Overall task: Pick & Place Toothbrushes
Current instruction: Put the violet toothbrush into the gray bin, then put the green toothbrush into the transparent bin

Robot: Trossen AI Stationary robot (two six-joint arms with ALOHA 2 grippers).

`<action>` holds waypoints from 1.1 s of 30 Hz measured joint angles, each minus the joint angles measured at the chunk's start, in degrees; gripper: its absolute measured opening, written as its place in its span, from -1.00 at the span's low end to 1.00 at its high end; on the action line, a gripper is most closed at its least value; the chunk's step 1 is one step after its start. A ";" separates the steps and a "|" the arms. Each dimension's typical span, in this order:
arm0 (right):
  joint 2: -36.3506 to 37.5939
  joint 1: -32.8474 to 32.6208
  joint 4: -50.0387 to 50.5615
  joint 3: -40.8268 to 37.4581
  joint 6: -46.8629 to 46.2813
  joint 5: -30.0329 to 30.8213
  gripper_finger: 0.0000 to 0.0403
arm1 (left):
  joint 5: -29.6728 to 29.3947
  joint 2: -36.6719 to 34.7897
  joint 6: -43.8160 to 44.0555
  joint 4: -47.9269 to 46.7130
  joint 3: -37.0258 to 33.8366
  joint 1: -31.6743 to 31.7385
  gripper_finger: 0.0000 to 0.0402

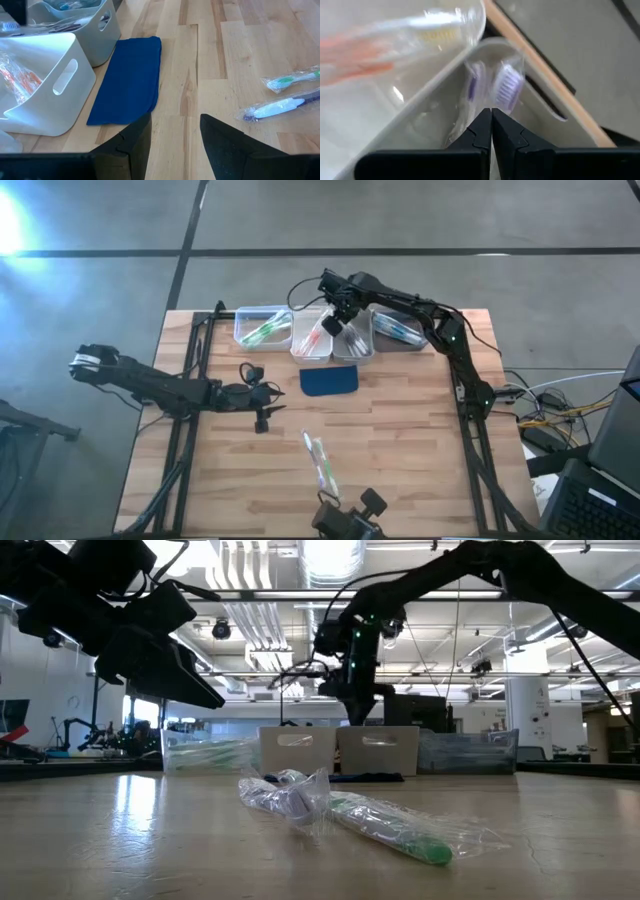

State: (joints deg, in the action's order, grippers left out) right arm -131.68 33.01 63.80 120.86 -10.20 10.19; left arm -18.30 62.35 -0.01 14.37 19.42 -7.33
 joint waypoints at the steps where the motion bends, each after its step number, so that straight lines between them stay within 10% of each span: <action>1: 0.41 -0.10 0.01 0.56 0.13 -0.01 -0.96 | -0.01 0.00 0.00 0.02 0.00 -0.02 -0.13; 33: 29.67 -17.26 13.94 -0.16 2.71 0.39 -0.96 | 0.00 0.00 0.00 0.02 0.02 -0.01 -0.13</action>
State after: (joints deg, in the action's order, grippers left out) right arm -102.01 15.76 77.74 120.70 -7.49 10.58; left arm -18.29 62.35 -0.01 14.39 19.44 -7.35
